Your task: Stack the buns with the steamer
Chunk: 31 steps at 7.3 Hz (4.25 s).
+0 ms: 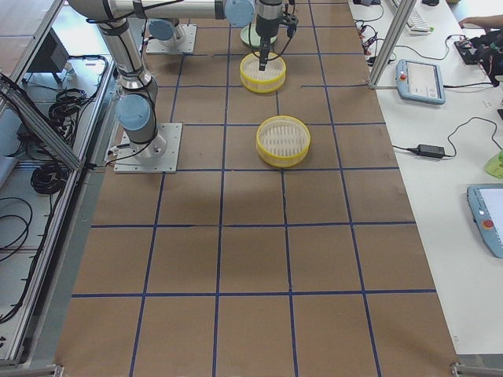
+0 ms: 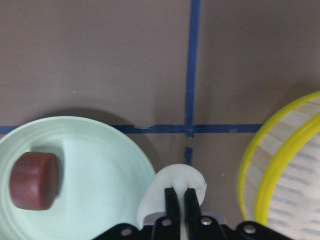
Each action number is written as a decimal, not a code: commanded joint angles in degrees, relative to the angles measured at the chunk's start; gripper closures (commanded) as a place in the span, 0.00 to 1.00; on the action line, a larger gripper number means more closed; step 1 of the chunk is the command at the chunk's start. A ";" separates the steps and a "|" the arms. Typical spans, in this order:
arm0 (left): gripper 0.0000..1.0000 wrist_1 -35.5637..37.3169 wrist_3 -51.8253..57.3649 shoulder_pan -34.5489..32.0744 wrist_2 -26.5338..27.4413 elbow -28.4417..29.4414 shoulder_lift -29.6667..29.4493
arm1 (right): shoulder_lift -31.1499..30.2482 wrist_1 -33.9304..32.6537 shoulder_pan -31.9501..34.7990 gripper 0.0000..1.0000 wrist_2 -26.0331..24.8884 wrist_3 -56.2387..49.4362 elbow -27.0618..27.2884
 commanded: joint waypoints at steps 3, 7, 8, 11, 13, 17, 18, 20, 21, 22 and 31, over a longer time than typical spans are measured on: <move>0.01 5.17 -20.65 -12.76 -0.48 -1.22 -3.33 | 4.00 -19.38 -20.40 0.04 -0.68 -26.26 14.08; 0.00 6.50 -11.33 -9.72 -0.22 -0.61 -3.34 | 18.22 -34.99 -25.30 0.12 4.78 -33.24 12.71; 0.00 6.33 1.10 -3.51 -0.30 -1.05 -2.29 | 19.48 -36.92 -25.30 0.14 4.78 -33.15 12.61; 0.00 5.63 31.35 12.58 -0.13 -2.80 -0.08 | 20.98 -36.68 -25.30 0.59 4.34 -33.07 13.05; 0.00 6.32 39.70 19.64 -0.65 -7.01 -1.74 | 20.98 -36.33 -25.30 0.92 4.51 -33.07 12.96; 0.01 8.25 39.63 20.19 -0.22 -7.03 -6.76 | 18.19 -34.76 -23.64 0.95 4.69 -32.28 10.43; 0.02 8.52 39.63 20.19 -0.13 -7.12 -6.85 | 15.74 -30.48 -21.10 0.95 5.21 -31.14 10.15; 0.42 8.44 38.67 20.19 1.00 -7.38 -6.85 | 12.74 -27.90 -12.69 0.95 9.08 -23.08 10.06; 0.67 7.83 38.05 20.19 3.89 -7.90 -6.76 | 11.42 -27.72 -6.73 0.95 9.00 -10.95 10.06; 0.84 7.82 37.96 20.19 4.87 -8.78 -6.67 | 11.06 -27.98 0.64 0.95 9.08 -0.82 9.80; 0.98 -10.70 14.72 7.04 4.27 2.35 4.23 | 16.94 -28.07 21.28 0.93 4.43 22.75 7.95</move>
